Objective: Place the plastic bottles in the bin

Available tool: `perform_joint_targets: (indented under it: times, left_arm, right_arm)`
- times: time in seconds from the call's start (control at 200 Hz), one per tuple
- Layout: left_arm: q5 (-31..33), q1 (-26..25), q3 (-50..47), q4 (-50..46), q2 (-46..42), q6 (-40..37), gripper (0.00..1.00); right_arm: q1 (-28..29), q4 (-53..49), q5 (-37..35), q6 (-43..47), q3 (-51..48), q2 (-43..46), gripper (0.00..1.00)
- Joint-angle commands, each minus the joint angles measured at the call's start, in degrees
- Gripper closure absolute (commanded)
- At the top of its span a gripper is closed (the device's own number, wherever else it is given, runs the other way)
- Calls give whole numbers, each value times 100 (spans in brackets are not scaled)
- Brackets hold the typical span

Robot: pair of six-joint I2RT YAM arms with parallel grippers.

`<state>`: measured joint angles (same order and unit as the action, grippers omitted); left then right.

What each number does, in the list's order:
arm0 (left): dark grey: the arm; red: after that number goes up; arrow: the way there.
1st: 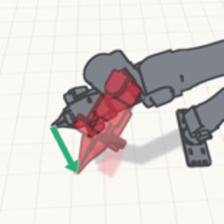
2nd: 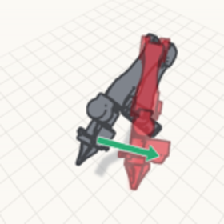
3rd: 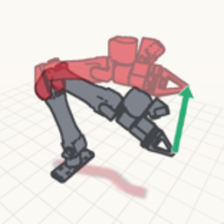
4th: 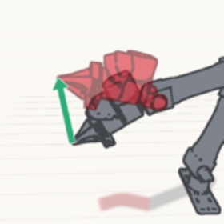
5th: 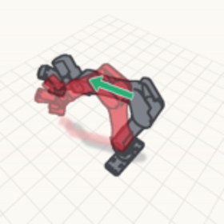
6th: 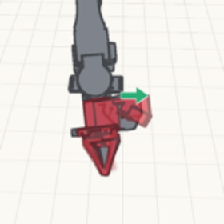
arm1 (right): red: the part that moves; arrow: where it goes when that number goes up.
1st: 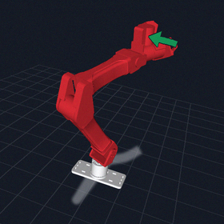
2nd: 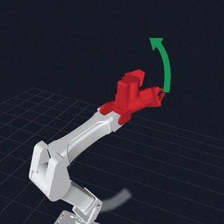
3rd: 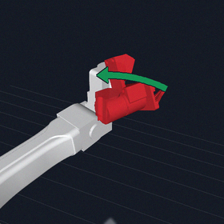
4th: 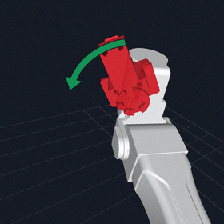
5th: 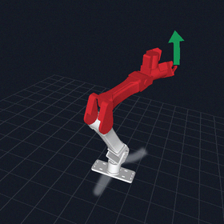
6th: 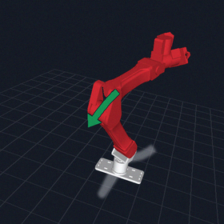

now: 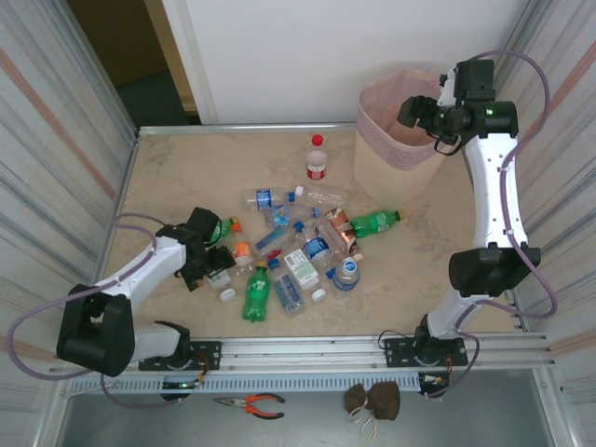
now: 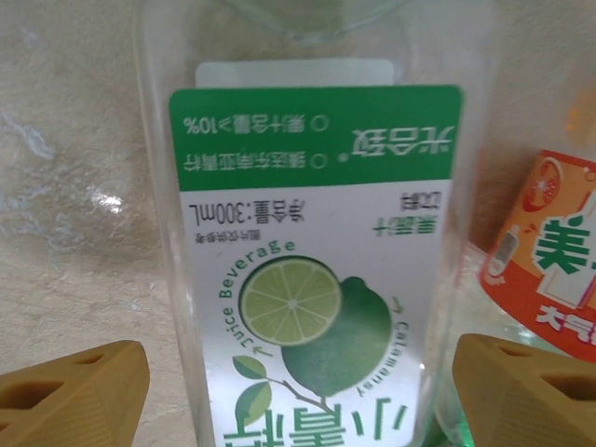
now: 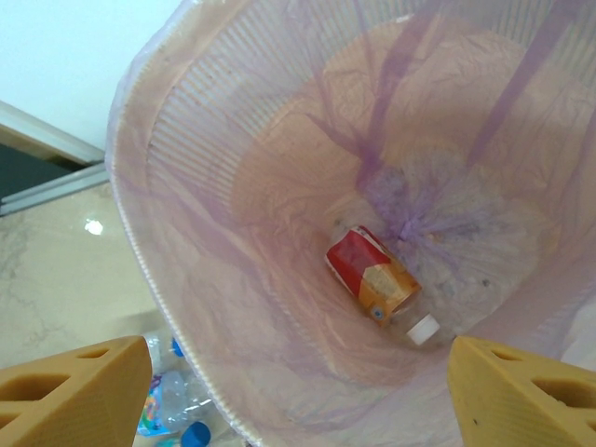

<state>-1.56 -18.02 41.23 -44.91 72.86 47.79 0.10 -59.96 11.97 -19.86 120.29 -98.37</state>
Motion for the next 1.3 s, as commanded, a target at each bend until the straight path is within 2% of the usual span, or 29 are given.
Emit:
perform_joint_targets:
  times: [0.0,0.606,0.907,1.052,1.233,1.293]
  left_arm:
    - [84,-58,-173,-18,83,189,17]
    - [61,-245,-495,-273,-302,275,28]
    - [98,-290,20,-809,-1173,77,34]
    - [-311,-290,388,-539,-1901,-453,35]
    - [-1338,-290,579,788,-2690,-1414,39]
    - [-1661,-279,595,1325,-2876,-1605,40]
  right_arm:
    - [43,48,51,149,-100,254,18]
    - [141,2,-39,178,-182,389,19]
    - [284,-15,11,184,-319,696,20]
    - [403,117,342,149,-562,1010,20]
    - [595,935,1258,86,-1239,1641,19]
    - [680,1387,1650,24,-1764,1913,18]
